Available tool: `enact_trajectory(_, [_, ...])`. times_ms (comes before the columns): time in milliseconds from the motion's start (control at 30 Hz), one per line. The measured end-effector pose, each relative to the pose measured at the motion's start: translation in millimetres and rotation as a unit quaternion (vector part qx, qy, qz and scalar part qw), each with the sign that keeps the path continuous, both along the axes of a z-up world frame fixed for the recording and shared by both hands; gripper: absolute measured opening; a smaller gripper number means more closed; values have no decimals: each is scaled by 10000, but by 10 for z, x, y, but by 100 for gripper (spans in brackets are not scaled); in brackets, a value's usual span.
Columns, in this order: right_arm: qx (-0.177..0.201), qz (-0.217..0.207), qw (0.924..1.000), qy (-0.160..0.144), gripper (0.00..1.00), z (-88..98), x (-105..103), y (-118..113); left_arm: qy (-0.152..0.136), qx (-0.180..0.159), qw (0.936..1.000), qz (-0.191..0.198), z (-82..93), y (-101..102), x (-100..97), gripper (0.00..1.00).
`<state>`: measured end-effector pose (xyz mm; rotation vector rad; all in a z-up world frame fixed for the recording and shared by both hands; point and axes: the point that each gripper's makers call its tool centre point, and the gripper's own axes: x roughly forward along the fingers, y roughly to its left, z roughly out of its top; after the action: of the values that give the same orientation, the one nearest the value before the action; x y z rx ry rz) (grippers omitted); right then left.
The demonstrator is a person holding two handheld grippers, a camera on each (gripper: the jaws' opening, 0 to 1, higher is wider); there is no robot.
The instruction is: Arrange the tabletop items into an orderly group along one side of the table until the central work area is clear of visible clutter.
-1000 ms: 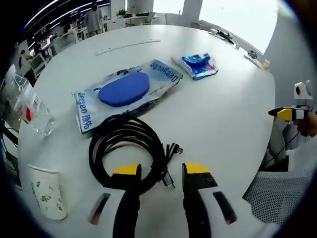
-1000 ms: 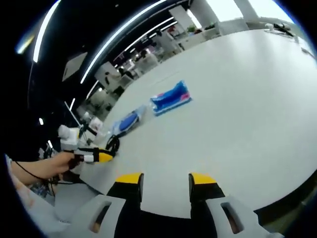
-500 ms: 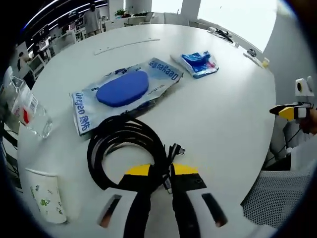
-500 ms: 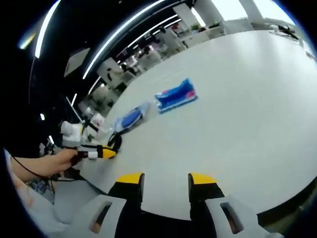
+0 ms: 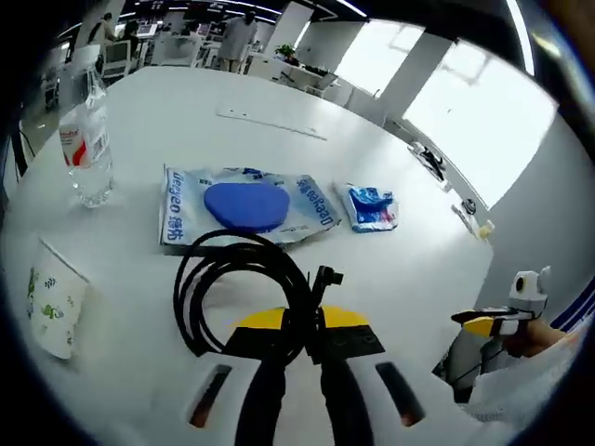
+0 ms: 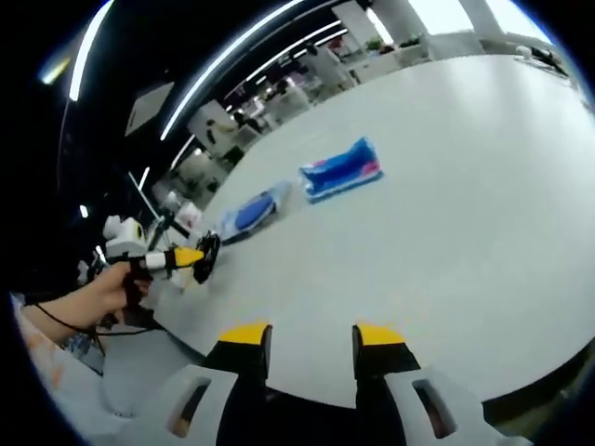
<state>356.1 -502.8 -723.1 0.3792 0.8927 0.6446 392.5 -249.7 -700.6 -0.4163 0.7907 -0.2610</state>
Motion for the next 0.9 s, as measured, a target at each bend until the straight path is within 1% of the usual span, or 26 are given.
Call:
enact_trajectory(33, [8, 26, 10000, -2, 34, 4, -2, 22, -126, -59, 9999, -60, 61, -36, -8, 8])
enact_trajectory(100, [37, 61, 10000, 4, 34, 14, -6, 60, -278, -137, 9995, -105, 124, -74, -7, 8])
enact_trajectory(200, [133, 90, 9999, 9, 34, 32, 5, 111, -421, -329, 9985, -112, 253, -140, -23, 8])
enact_trajectory(267, [198, 117, 9997, -10, 35, 67, 19, 161, -544, -757, 9956, 6, 400, -235, -27, 8])
enact_trajectory(300, [228, 135, 9996, -18, 35, 79, 27, 180, -603, -1081, 9923, 26, 491, -312, -39, 8])
enact_trajectory(333, [280, 147, 9995, -20, 36, 101, 44, 212, -638, -1310, 9893, 14, 538, -364, -43, 8])
enact_trajectory(400, [371, 152, 9992, -30, 37, 136, 79, 272, -722, -1716, 9825, -12, 666, -478, -64, 8])
enact_trajectory(467, [483, 186, 9987, -37, 39, 178, 109, 352, -811, -2022, 9759, -82, 777, -582, -83, 8])
enact_trajectory(500, [548, 196, 9983, -38, 40, 200, 121, 390, -860, -2106, 9737, -140, 823, -623, -91, 8])
enact_trajectory(533, [593, 202, 9980, -41, 41, 213, 127, 412, -916, -2186, 9711, -277, 894, -697, -116, 8])
enact_trajectory(567, [762, 188, 9969, -5, 42, 255, 151, 487, -942, -2221, 9698, -360, 933, -740, -132, 8])
enact_trajectory(600, [808, 185, 9966, 5, 42, 268, 156, 507, -981, -2248, 9685, -429, 973, -780, -145, 8])
enact_trajectory(667, [1111, 130, 9936, 155, 43, 335, 167, 613, -1048, -2432, 9629, -526, 1067, -873, -175, 8])
enact_trajectory(700, [1159, 171, 9929, 181, 43, 350, 174, 655, -1019, -2576, 9593, -541, 1101, -917, -193, 8])
enact_trajectory(800, [1230, 255, 9920, 137, 45, 413, 189, 769, -994, -2605, 9578, -693, 1119, -1004, -241, 8])
enact_trajectory(900, [1438, 344, 9888, 205, 49, 470, 197, 894, -1017, -2697, 9533, -899, 1164, -1098, -300, 8])
